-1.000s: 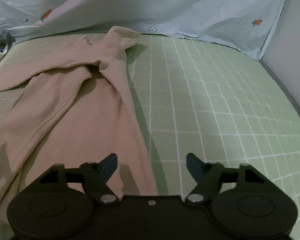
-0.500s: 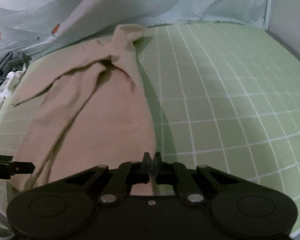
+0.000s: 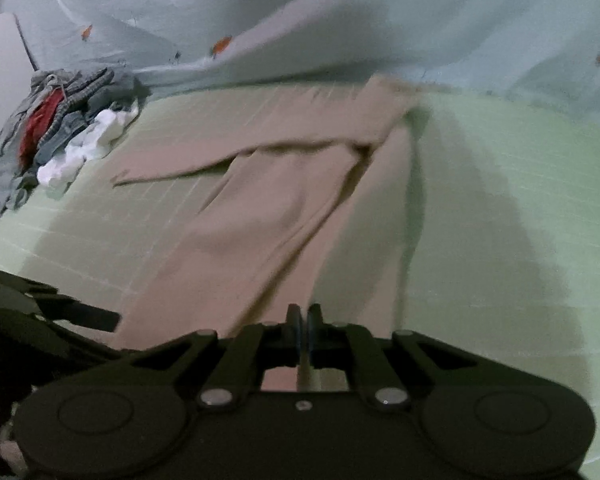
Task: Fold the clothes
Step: 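Lay the shirt lengthwise with the right gripper, sleeve across the body, and release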
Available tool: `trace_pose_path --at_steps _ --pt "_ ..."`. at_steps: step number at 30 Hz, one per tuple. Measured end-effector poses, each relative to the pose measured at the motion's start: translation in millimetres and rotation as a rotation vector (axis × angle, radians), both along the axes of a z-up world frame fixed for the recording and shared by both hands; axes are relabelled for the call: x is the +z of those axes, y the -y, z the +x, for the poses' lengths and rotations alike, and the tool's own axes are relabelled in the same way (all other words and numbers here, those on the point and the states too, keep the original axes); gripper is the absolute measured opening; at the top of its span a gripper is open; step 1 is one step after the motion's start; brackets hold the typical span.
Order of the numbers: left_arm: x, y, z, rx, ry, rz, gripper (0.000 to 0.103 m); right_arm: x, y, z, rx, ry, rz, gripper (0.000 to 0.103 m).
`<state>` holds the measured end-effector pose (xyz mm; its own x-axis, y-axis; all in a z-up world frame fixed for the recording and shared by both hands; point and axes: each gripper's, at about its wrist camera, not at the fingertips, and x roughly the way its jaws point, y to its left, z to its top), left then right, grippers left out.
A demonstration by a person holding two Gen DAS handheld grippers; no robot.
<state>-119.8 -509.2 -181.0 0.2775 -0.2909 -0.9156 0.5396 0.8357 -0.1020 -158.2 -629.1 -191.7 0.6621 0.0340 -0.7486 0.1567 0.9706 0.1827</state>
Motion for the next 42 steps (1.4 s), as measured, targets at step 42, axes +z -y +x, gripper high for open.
trace_pose_path --at_steps 42 --pt "26.0 -120.9 146.3 0.565 0.046 -0.115 0.086 19.5 78.8 117.5 -0.174 0.114 -0.099 0.037"
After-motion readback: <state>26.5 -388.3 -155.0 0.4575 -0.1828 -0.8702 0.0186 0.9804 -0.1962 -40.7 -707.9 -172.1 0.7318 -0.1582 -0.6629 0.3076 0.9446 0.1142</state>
